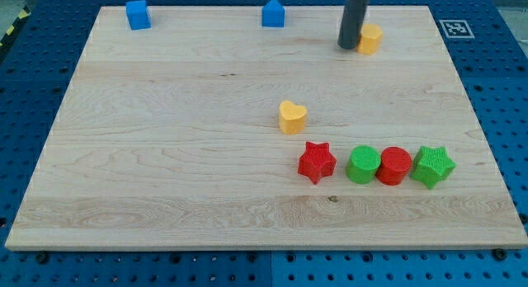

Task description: Slide the yellow hexagon to the top right side of the board

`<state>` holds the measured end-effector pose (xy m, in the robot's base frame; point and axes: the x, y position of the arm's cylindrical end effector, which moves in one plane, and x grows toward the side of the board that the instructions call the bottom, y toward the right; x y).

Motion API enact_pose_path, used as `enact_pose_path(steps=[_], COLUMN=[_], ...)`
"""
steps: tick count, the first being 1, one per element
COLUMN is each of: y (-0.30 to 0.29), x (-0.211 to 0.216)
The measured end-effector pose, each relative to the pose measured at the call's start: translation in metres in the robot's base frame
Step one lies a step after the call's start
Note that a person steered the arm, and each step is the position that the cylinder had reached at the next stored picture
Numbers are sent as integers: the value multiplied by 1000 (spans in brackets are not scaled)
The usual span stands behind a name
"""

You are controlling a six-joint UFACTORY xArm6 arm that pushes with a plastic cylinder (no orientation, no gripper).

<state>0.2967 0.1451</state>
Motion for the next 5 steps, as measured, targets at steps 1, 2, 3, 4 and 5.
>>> enact_pose_path(steps=[1, 2, 3, 4, 5], y=[27, 39, 46, 64, 74], x=[7, 7, 17, 44, 41])
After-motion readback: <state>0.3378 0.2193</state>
